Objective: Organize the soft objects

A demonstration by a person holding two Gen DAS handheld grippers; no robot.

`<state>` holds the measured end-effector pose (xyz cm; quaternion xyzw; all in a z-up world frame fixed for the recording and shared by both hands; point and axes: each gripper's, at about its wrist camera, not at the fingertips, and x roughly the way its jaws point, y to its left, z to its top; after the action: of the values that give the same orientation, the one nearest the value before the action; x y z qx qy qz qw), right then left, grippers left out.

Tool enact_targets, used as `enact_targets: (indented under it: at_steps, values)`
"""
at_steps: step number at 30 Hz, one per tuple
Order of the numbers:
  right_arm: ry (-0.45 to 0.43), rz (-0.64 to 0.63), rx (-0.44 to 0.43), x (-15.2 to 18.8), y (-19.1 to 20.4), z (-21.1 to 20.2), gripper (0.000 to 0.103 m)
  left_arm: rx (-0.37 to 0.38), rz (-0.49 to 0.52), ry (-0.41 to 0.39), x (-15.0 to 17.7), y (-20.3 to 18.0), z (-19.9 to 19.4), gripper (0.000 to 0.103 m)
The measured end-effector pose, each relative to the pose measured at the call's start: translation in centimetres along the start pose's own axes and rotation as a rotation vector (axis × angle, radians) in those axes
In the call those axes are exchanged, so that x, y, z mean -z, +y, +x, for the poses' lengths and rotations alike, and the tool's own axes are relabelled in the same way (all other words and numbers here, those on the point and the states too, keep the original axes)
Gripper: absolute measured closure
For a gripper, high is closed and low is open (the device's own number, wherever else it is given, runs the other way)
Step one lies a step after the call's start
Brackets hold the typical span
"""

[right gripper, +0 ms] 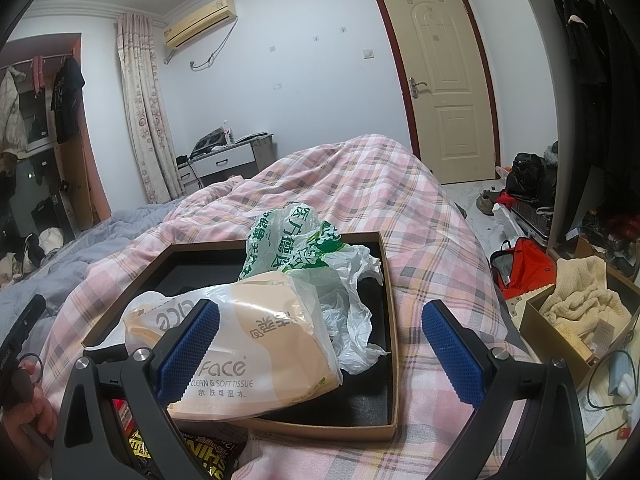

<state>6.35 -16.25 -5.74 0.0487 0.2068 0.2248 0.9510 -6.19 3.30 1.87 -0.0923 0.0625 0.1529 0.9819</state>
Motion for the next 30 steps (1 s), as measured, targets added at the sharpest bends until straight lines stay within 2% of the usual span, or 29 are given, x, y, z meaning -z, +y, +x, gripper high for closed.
enact_targets:
  at_steps: [30]
  values:
    - [-0.002,0.002,-0.002,0.02,-0.14,-0.05,0.002,0.001,0.043,-0.01,-0.06,-0.89,-0.17,0.0]
